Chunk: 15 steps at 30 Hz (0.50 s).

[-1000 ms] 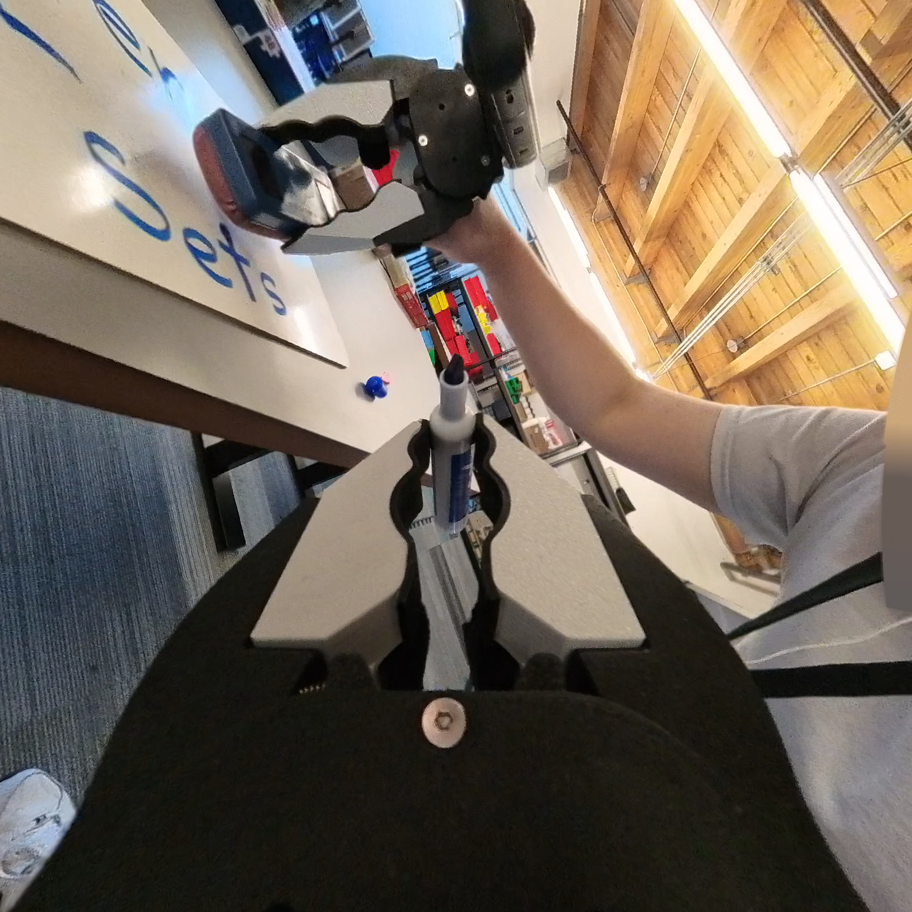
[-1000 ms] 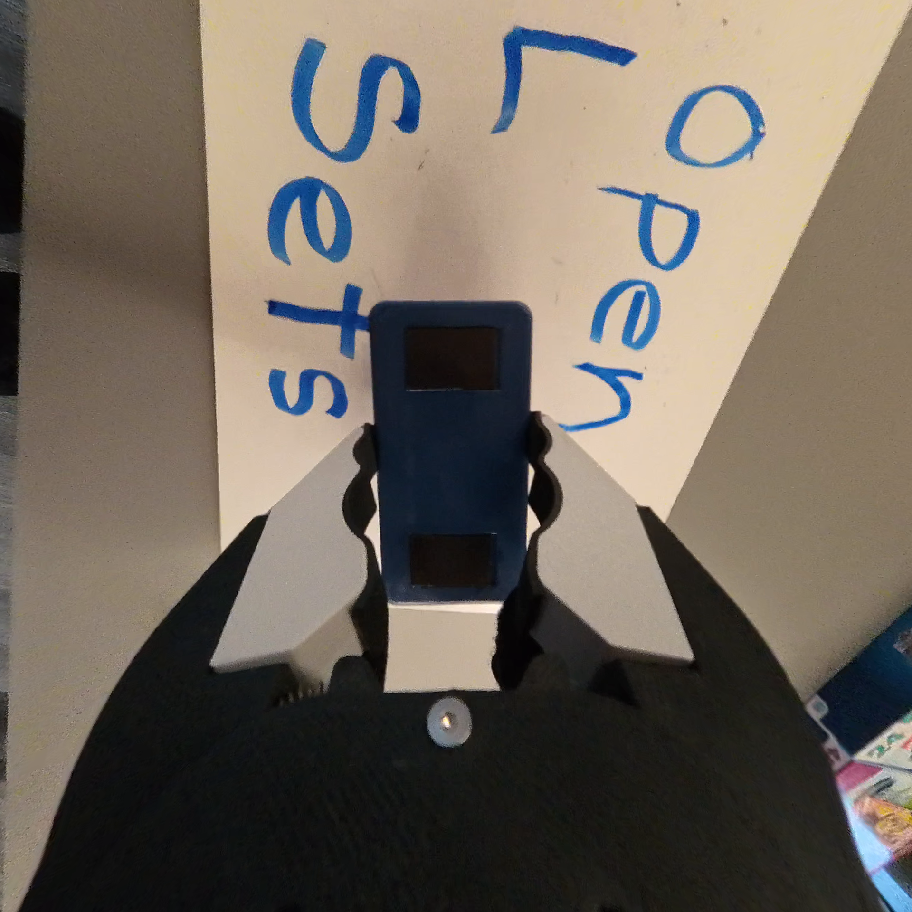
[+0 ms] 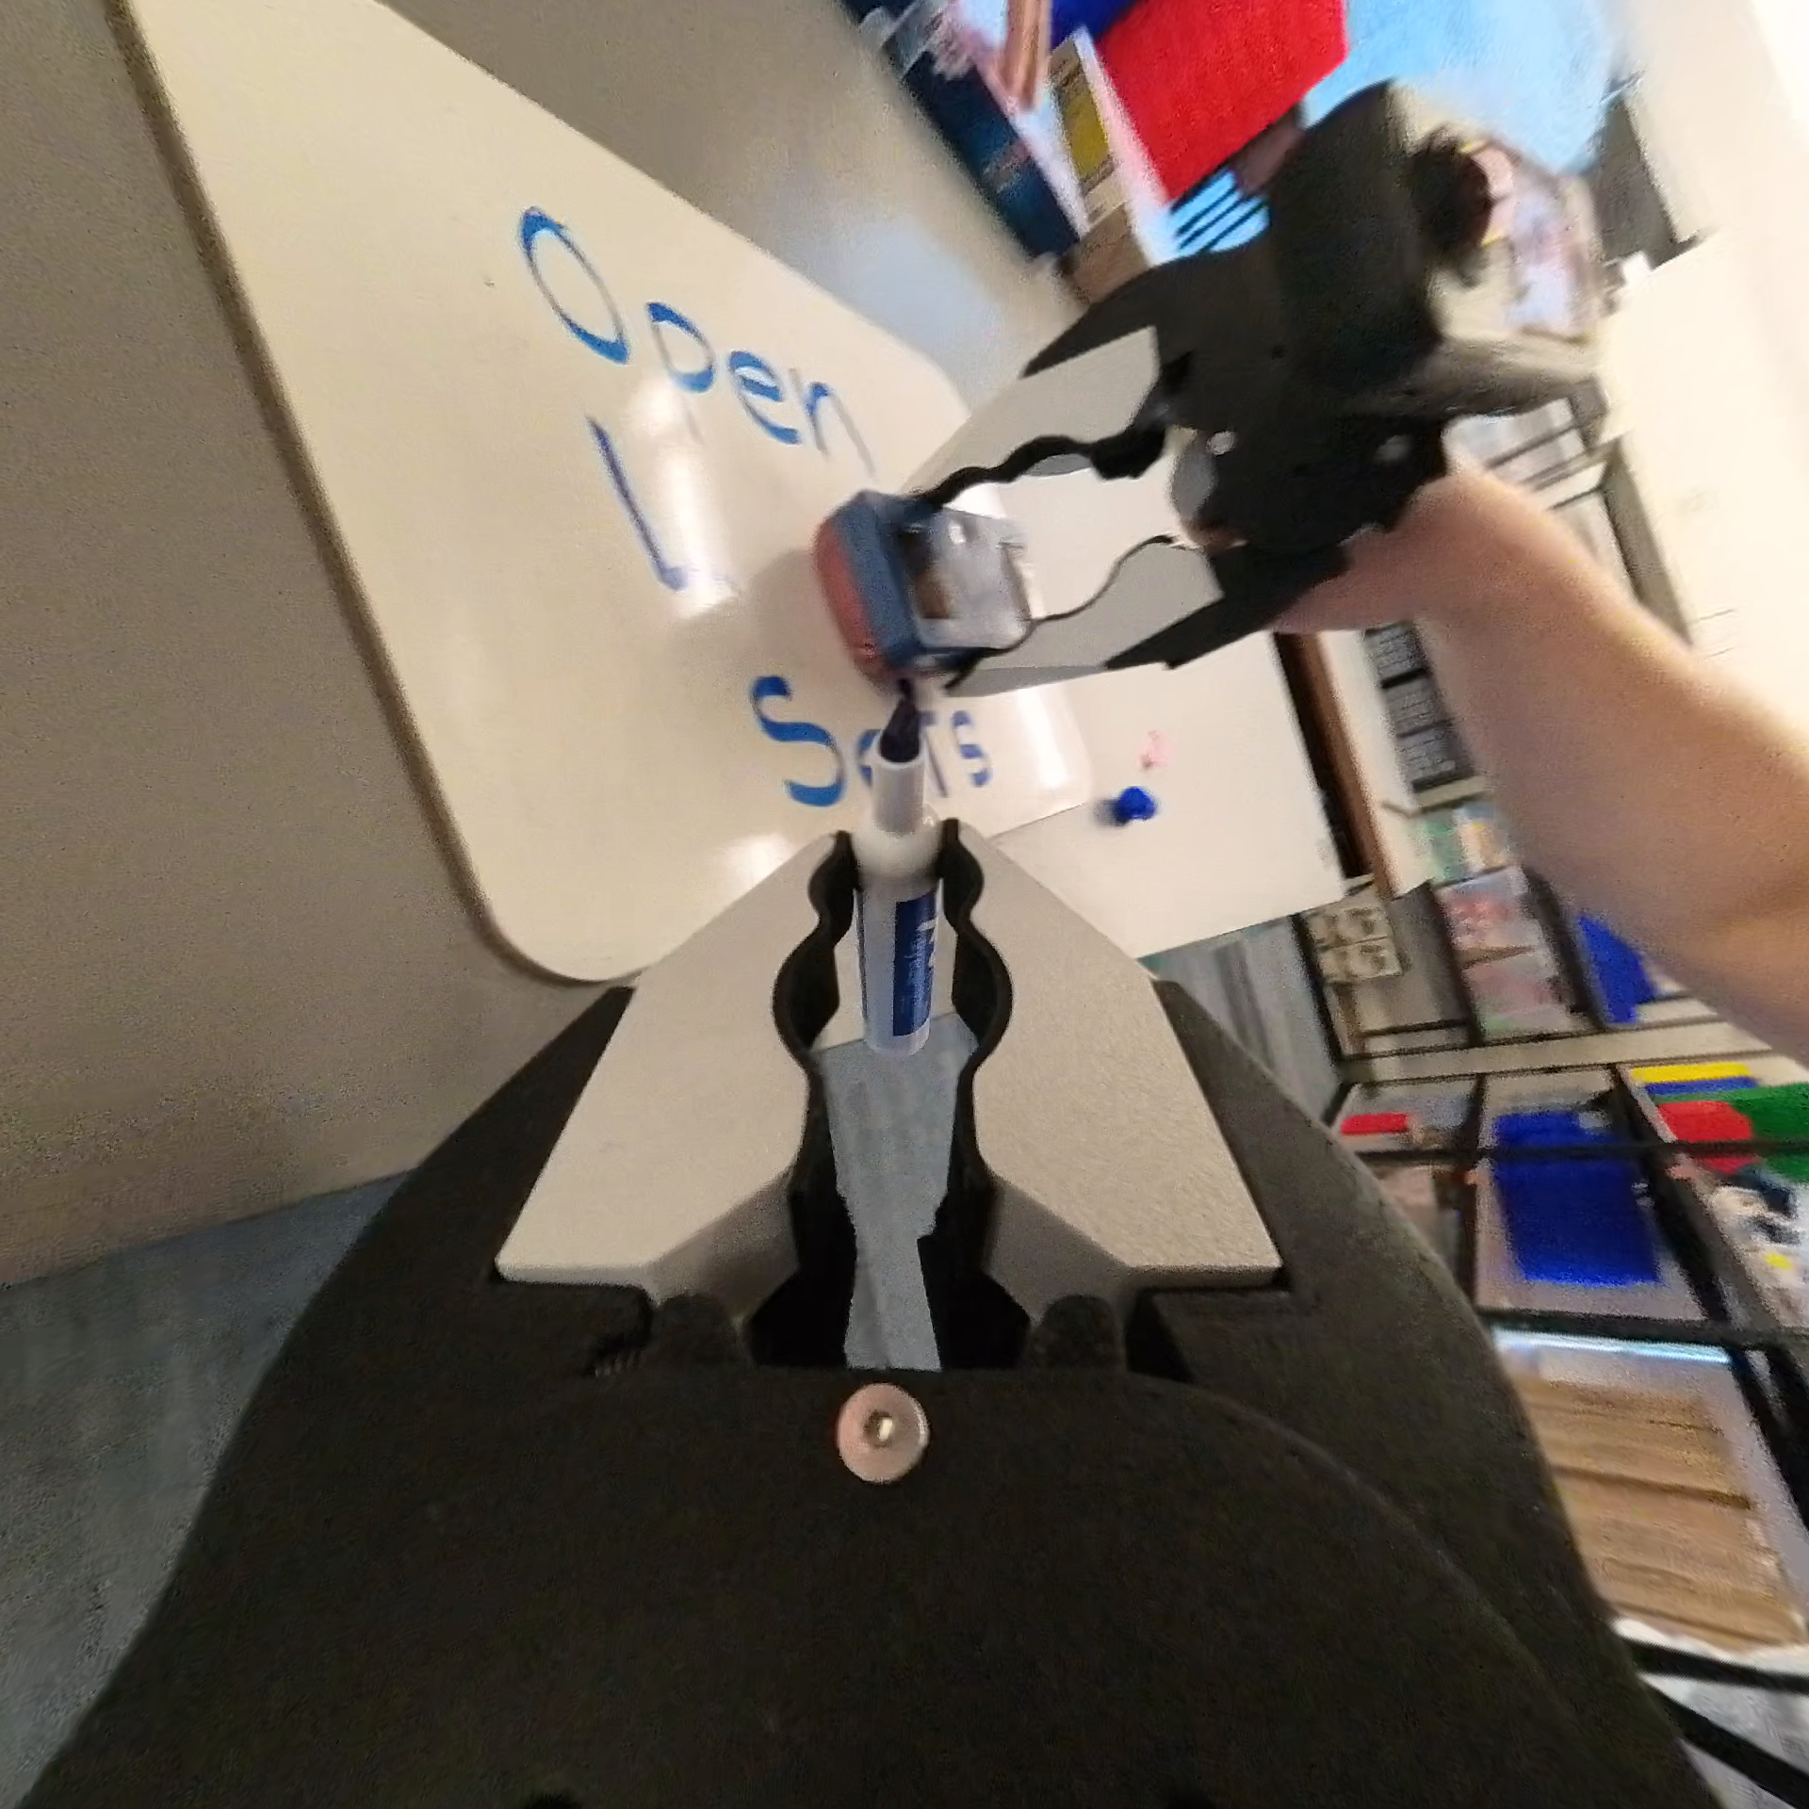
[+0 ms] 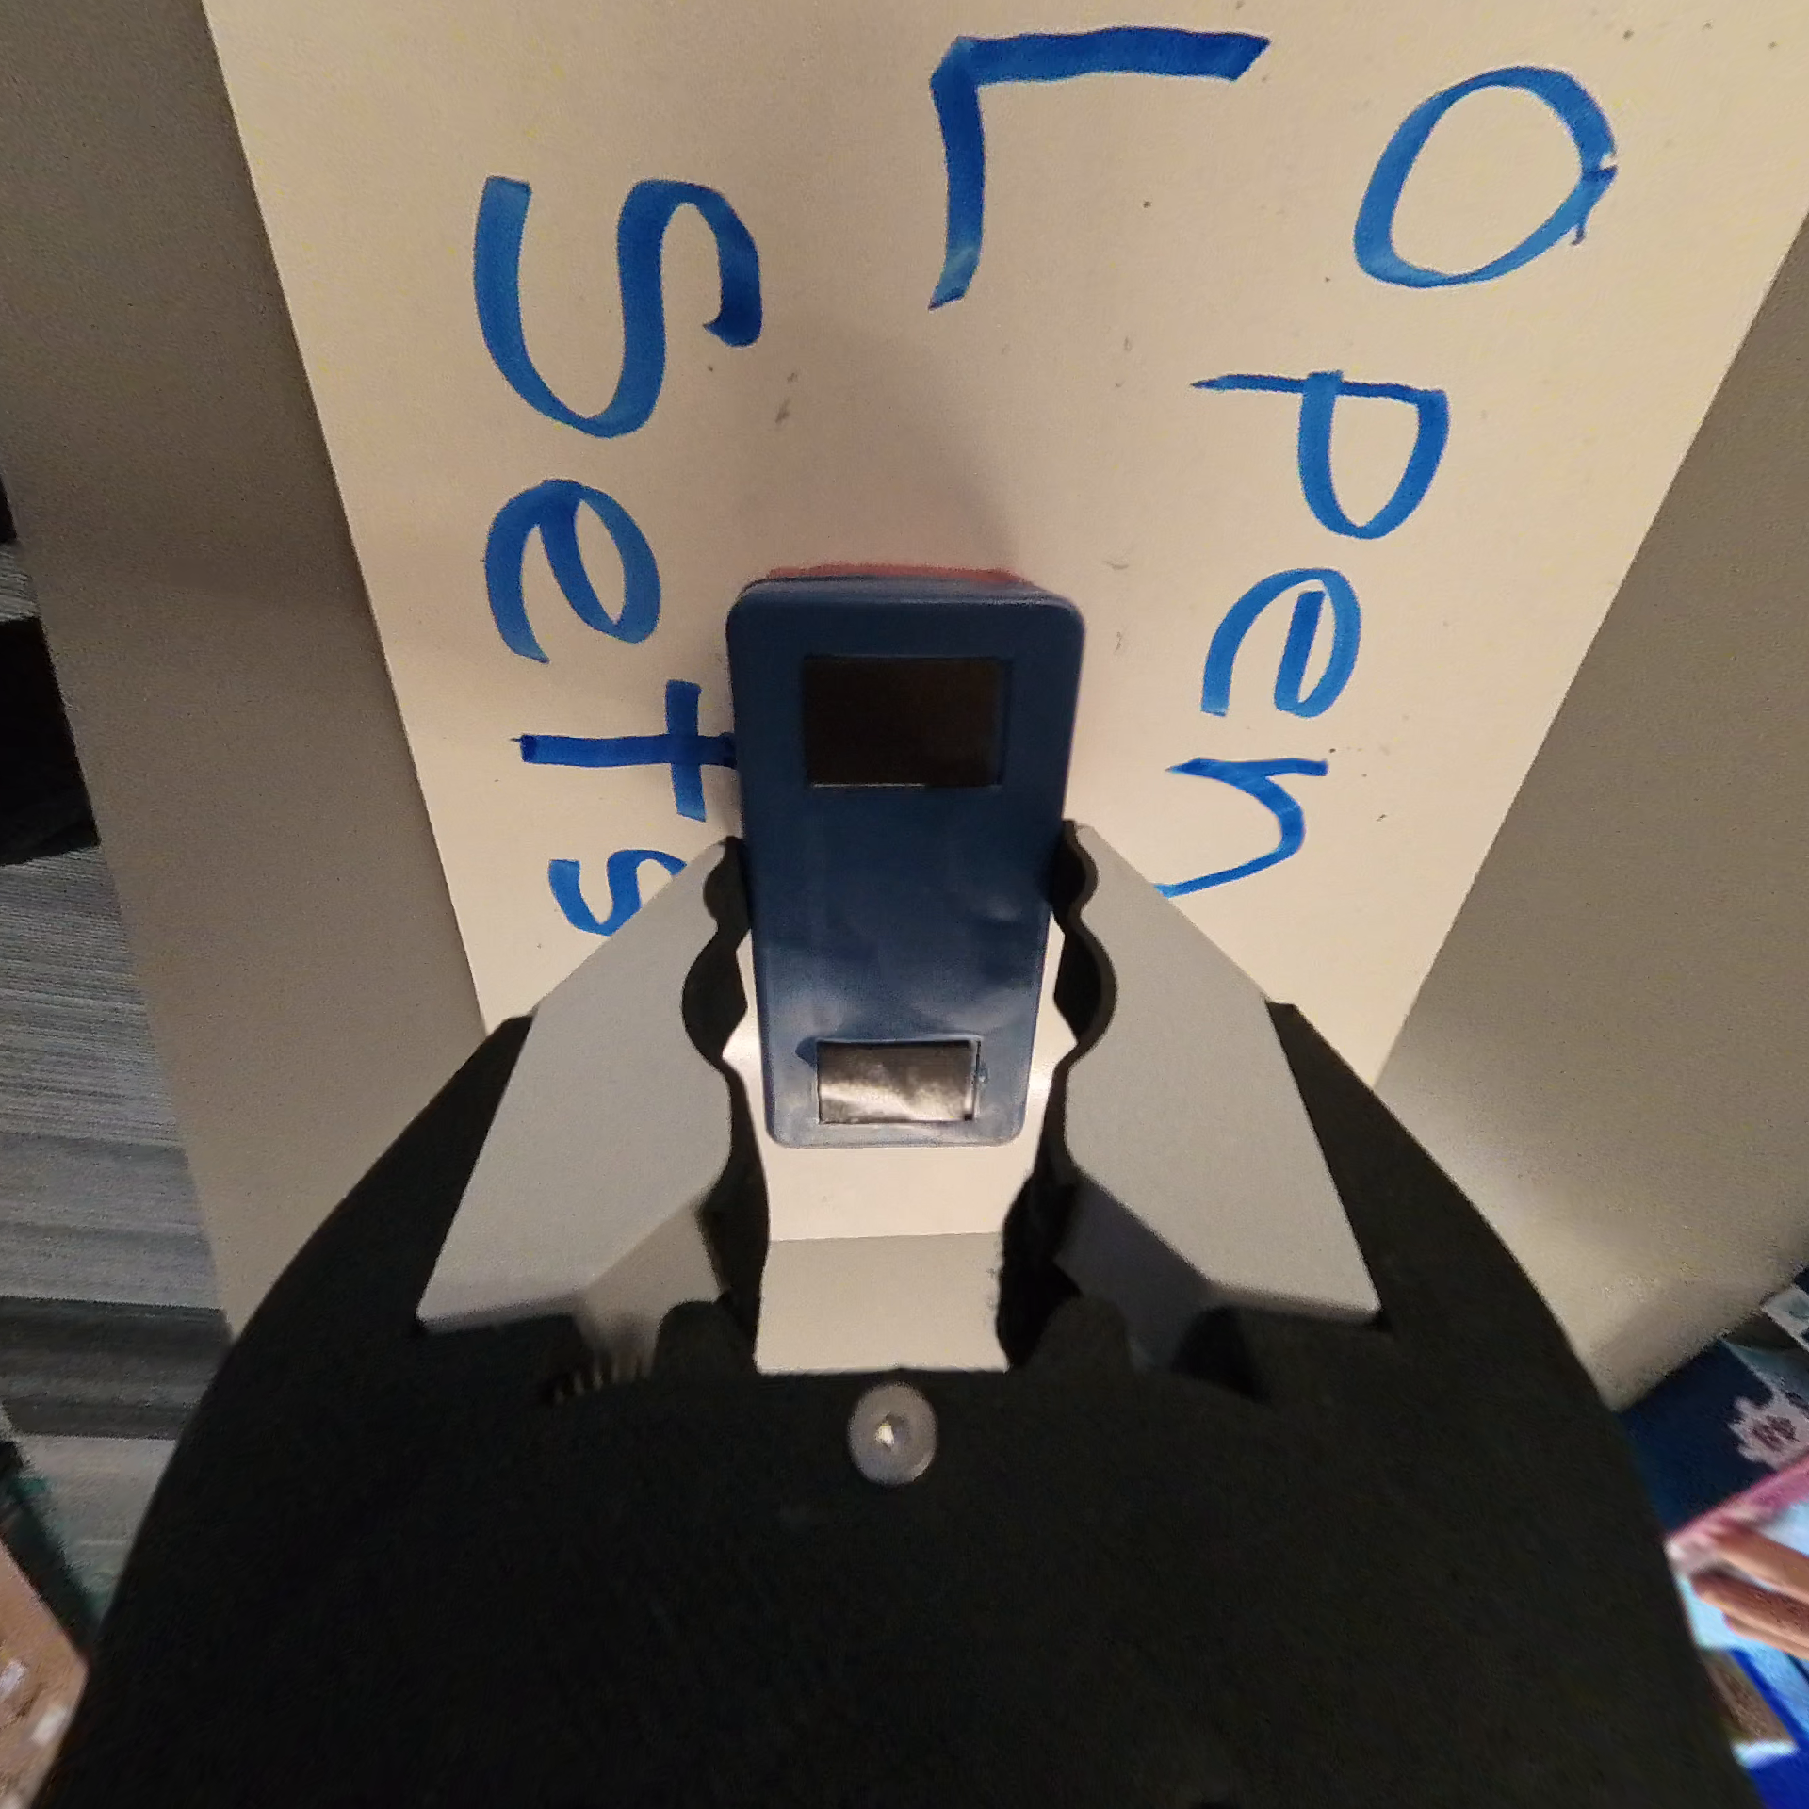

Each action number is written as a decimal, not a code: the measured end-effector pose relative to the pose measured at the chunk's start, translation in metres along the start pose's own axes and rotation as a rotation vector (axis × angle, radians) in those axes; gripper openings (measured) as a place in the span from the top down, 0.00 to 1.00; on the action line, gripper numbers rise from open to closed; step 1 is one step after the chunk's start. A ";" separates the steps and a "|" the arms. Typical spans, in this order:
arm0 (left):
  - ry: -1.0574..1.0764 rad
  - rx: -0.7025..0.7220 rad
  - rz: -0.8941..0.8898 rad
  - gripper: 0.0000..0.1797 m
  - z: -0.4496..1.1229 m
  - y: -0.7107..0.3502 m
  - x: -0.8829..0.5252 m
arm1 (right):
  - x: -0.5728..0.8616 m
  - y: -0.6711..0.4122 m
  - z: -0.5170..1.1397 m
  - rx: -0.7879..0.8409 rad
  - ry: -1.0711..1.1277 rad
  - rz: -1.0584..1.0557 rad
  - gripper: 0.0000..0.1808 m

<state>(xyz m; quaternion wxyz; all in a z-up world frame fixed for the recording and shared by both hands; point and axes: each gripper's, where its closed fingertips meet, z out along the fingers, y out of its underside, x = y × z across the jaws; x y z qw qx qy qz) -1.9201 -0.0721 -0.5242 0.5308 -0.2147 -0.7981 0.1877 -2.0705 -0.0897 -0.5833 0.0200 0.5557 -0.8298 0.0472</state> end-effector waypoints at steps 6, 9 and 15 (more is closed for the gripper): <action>-0.036 -0.115 -0.024 0.91 0.003 -0.008 -0.013 | -0.003 -0.013 -0.006 0.098 -0.075 0.079 0.65; -0.060 -0.145 -0.025 0.91 0.007 -0.011 -0.023 | -0.004 -0.015 -0.002 0.097 -0.085 0.097 0.65; -0.056 -0.162 -0.083 0.91 0.010 -0.013 -0.037 | -0.004 -0.016 -0.002 0.138 -0.080 0.115 0.67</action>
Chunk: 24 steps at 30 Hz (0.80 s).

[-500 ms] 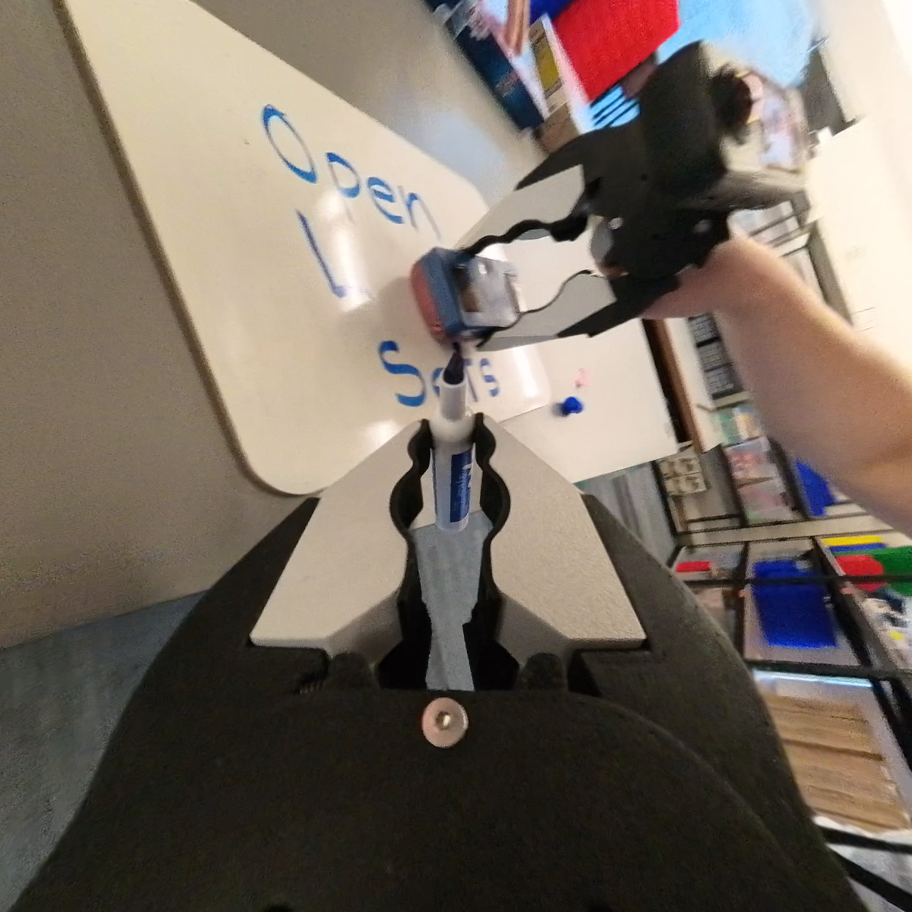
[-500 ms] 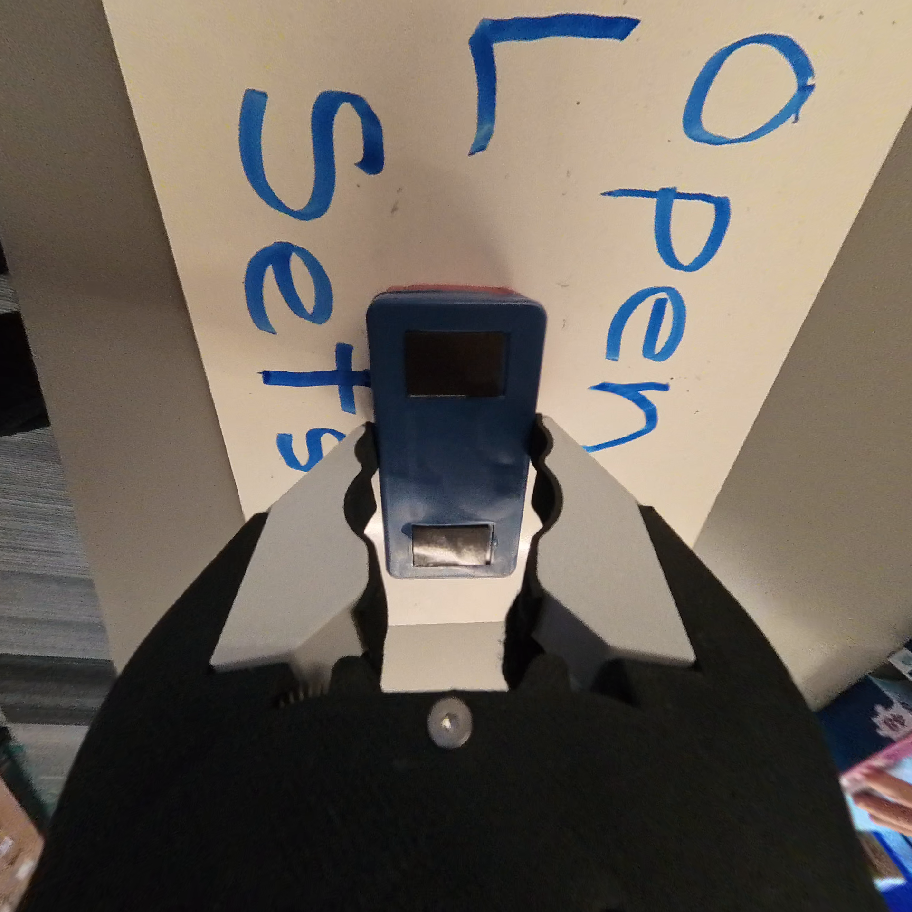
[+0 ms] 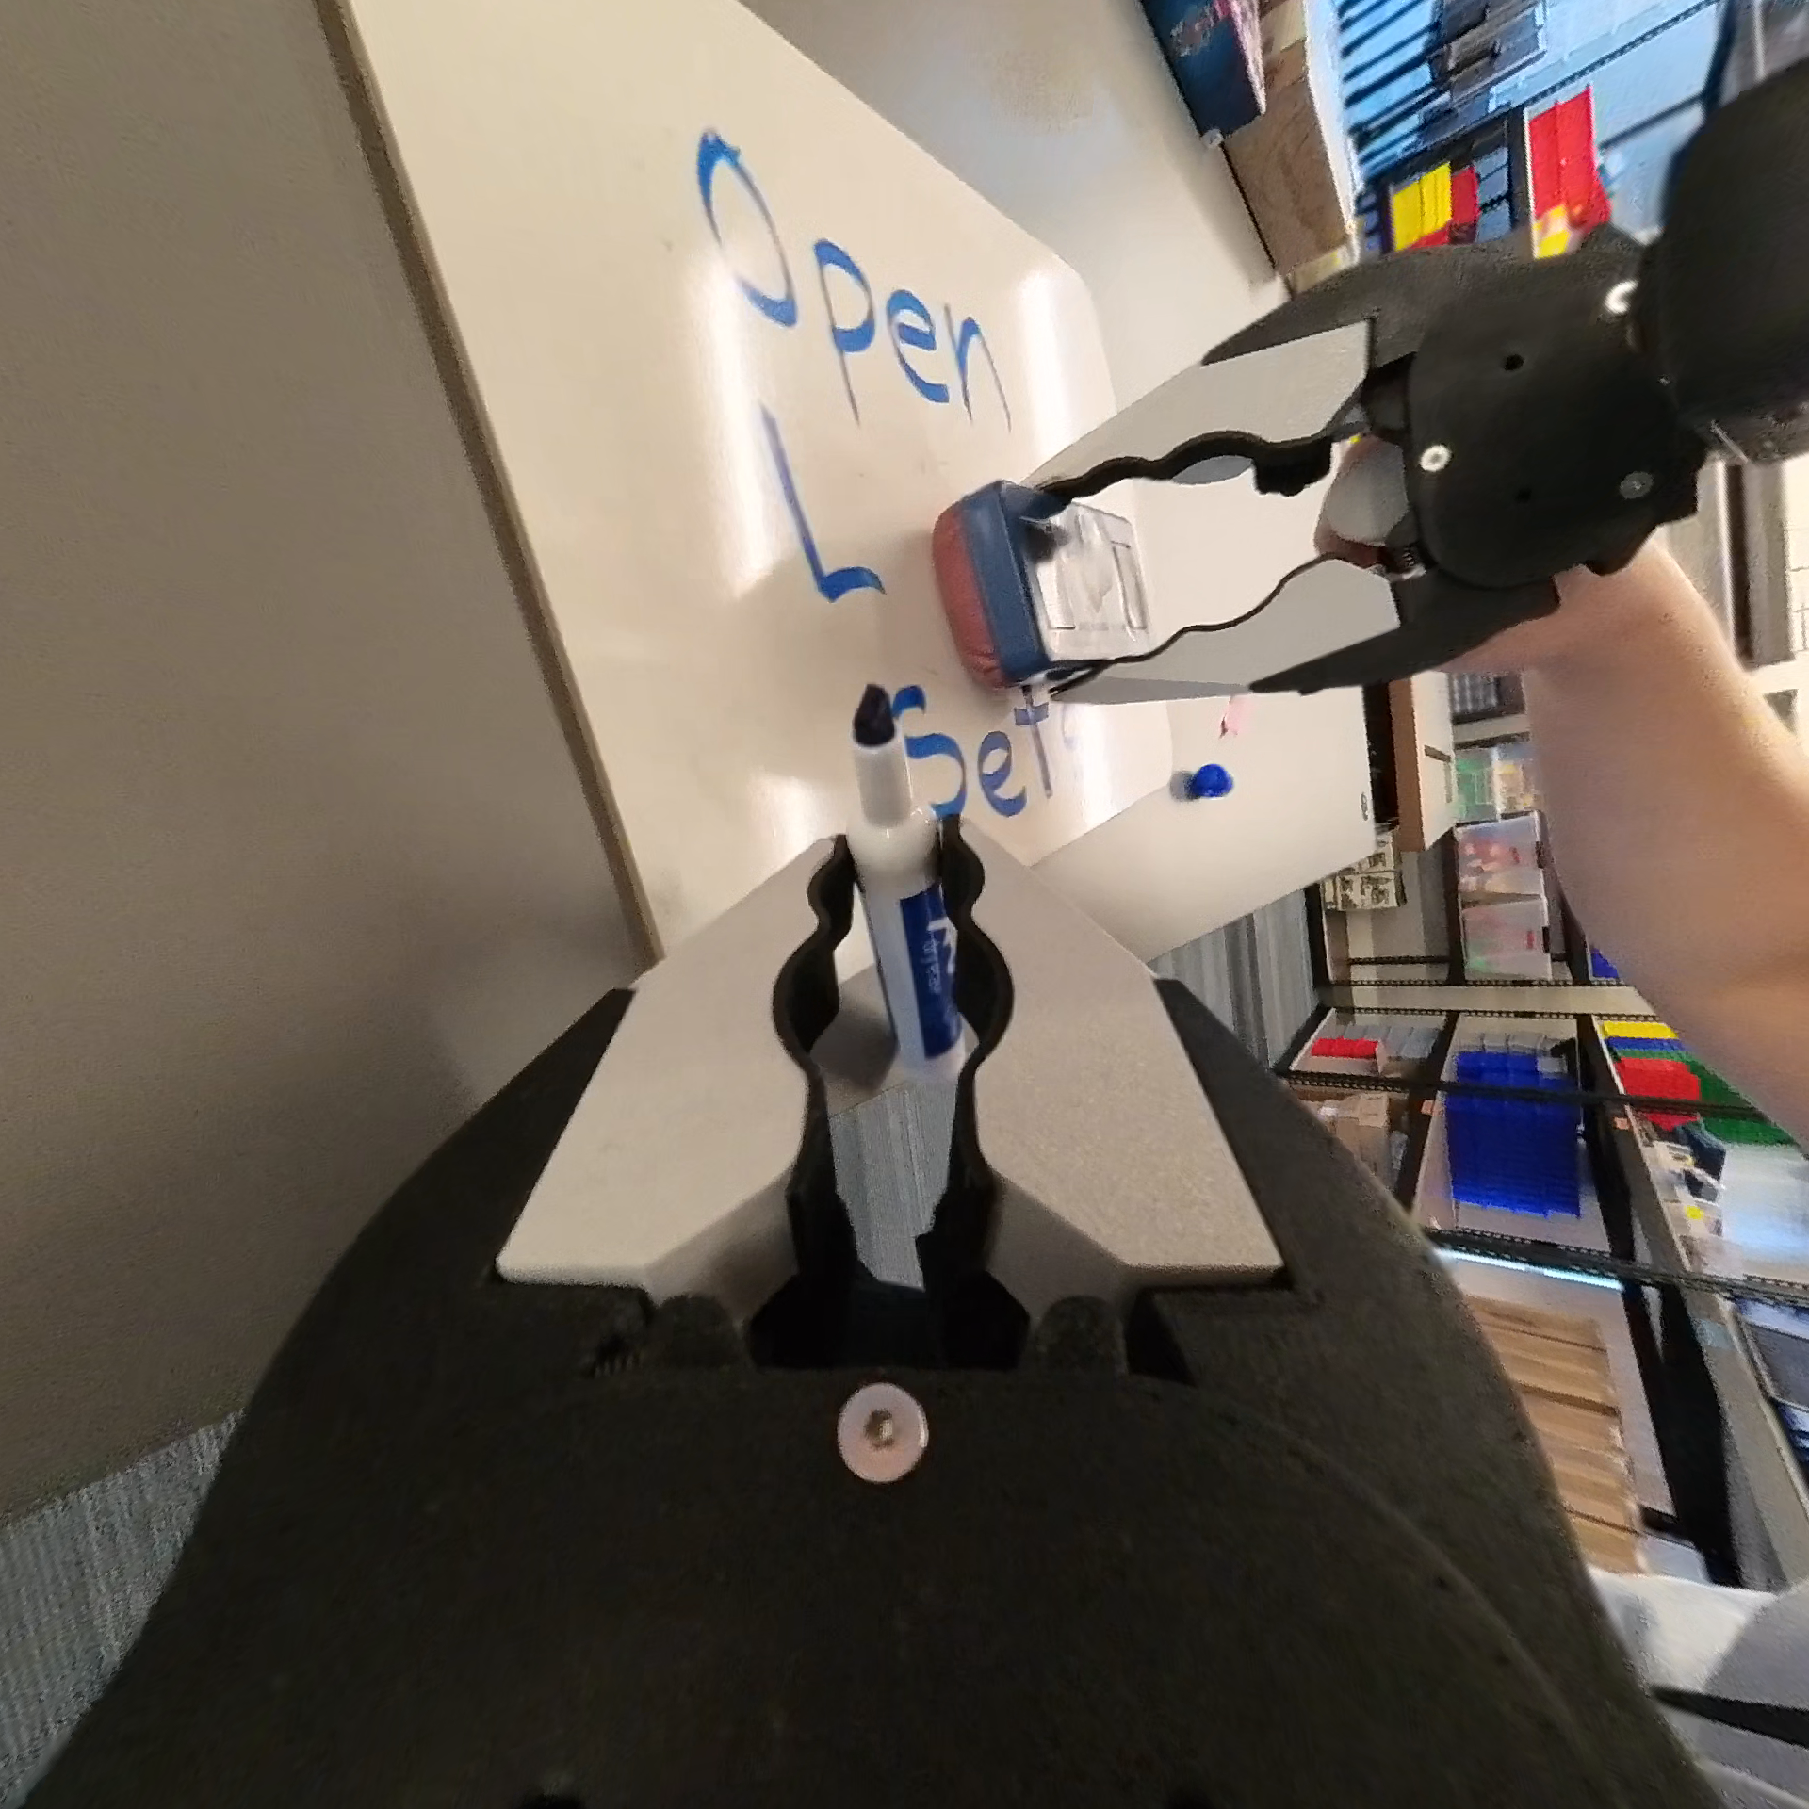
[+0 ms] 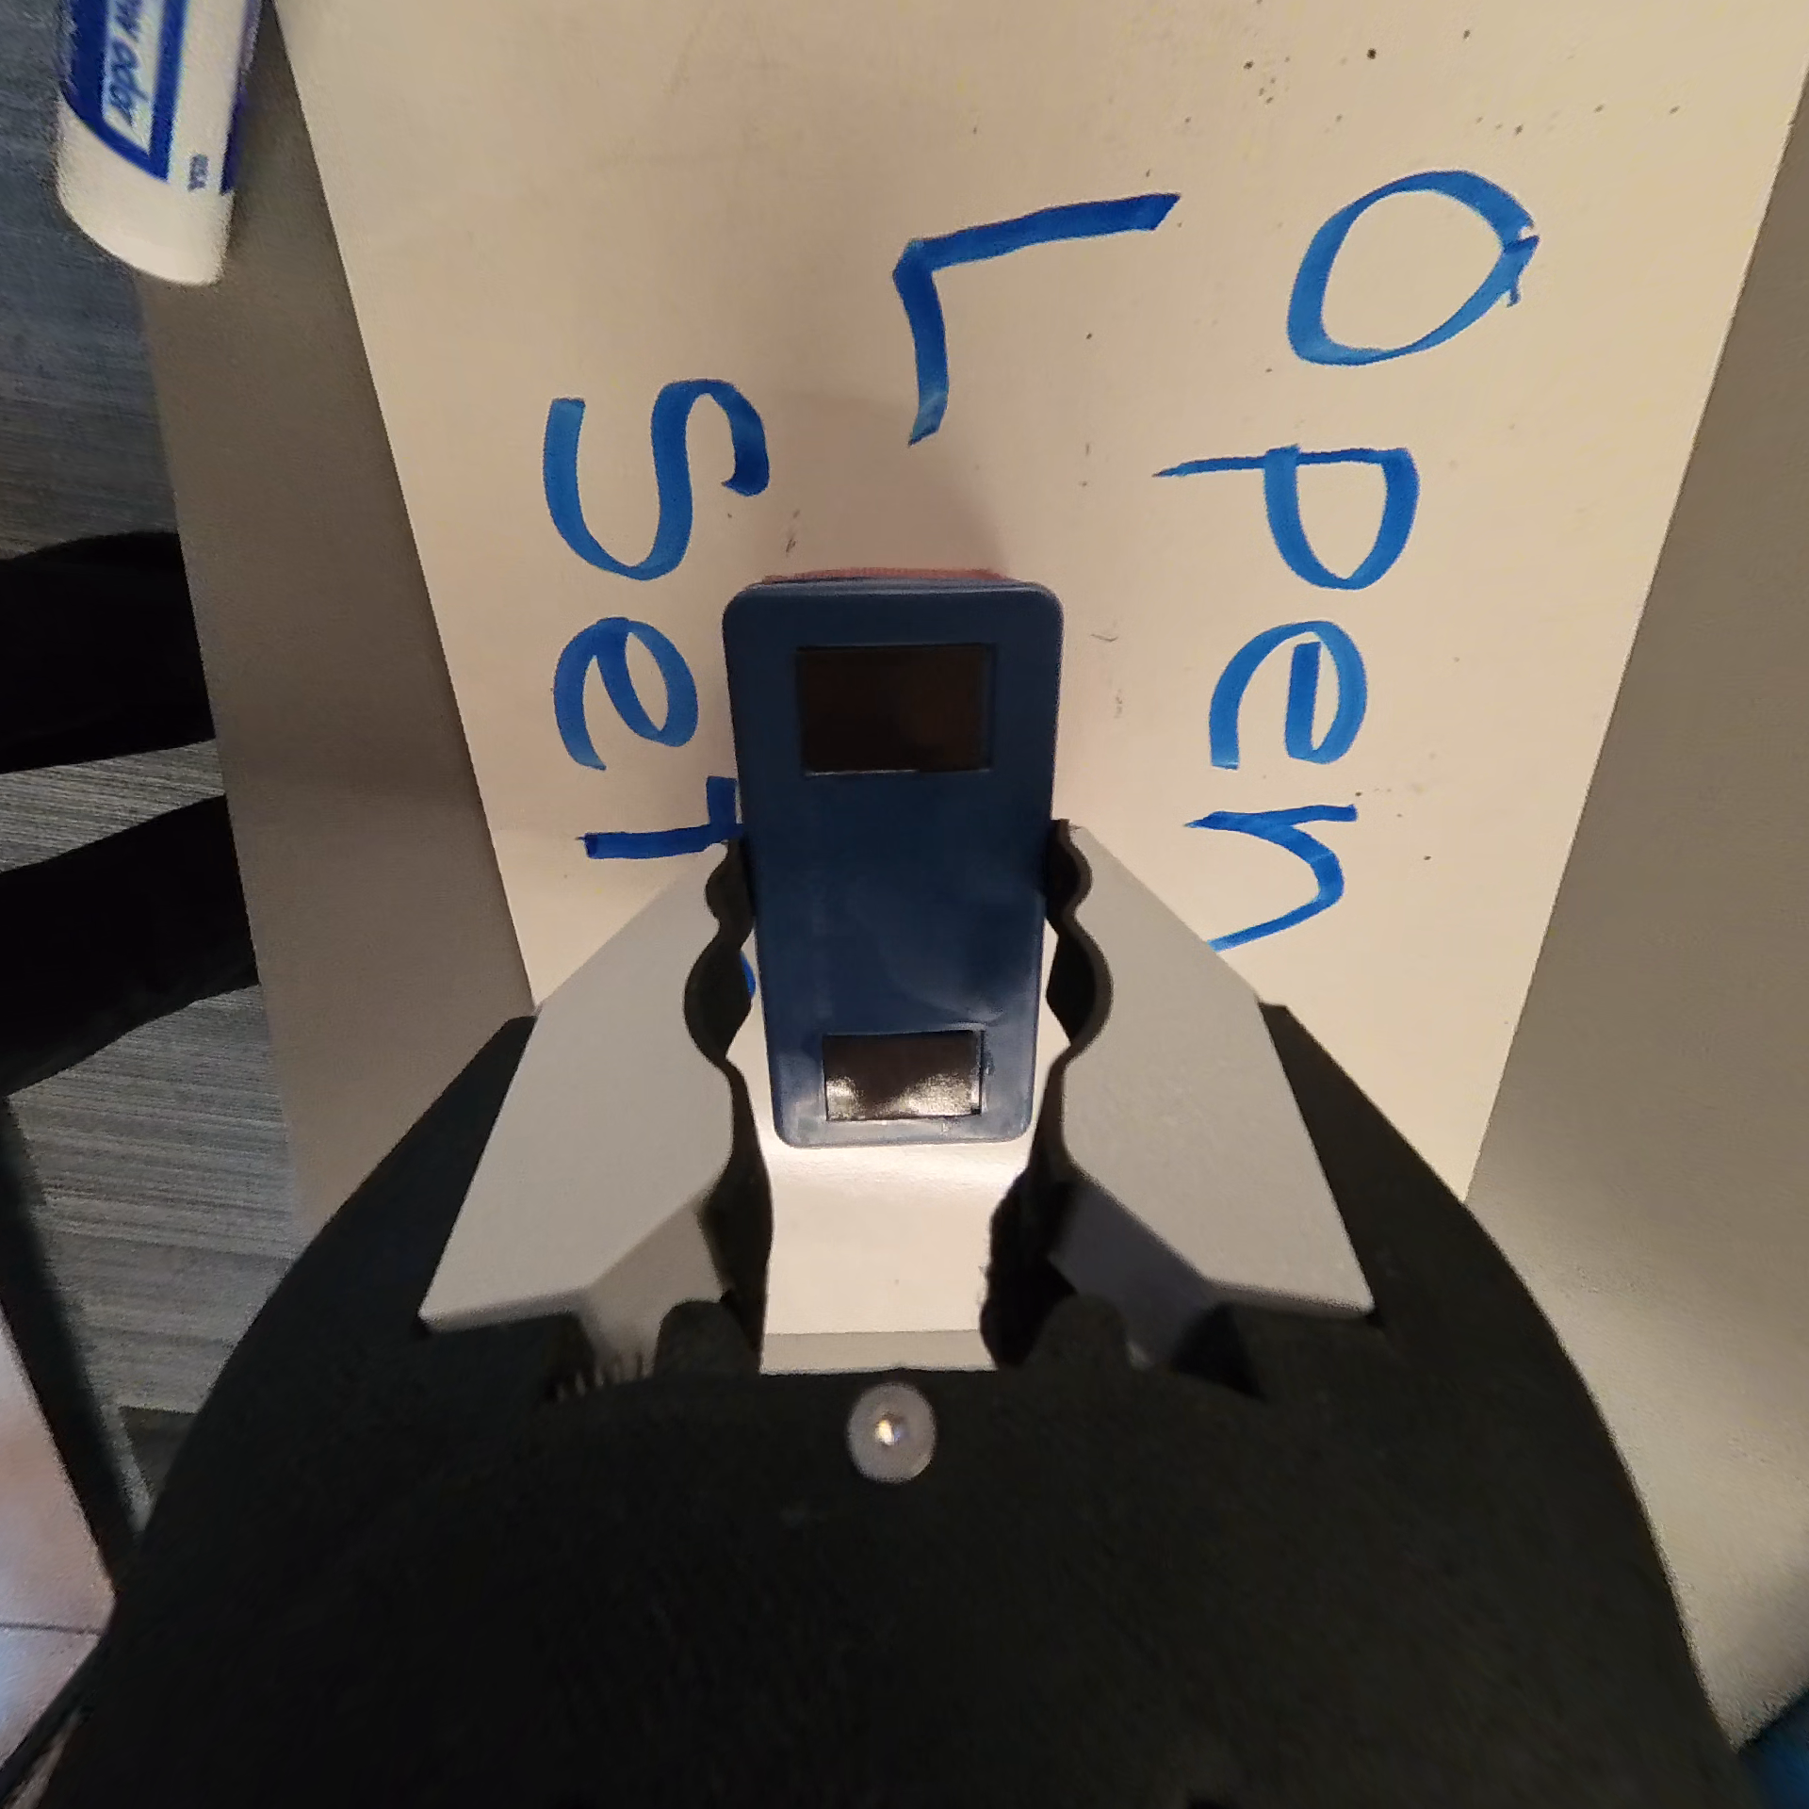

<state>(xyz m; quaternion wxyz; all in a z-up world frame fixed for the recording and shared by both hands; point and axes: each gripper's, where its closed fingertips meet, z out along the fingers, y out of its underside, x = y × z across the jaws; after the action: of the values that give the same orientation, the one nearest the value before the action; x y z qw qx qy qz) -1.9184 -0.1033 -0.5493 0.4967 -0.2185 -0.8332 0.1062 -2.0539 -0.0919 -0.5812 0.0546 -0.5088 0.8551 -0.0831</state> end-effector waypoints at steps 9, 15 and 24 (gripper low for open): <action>-0.068 -0.073 0.023 0.91 0.007 0.013 -0.019 | 0.000 0.001 0.000 -0.015 0.024 -0.001 0.67; -0.078 -0.067 0.011 0.91 0.007 0.012 -0.020 | 0.008 0.005 -0.001 -0.020 0.053 0.011 0.67; -0.117 -0.079 0.068 0.91 0.014 0.016 -0.016 | -0.002 0.012 -0.001 -0.146 0.081 -0.061 0.67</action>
<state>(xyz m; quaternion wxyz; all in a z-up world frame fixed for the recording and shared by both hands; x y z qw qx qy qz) -1.9201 -0.0961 -0.5746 0.4343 -0.2597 -0.8564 0.1027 -2.0631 -0.0843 -0.5822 -0.0199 -0.5333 0.8446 -0.0429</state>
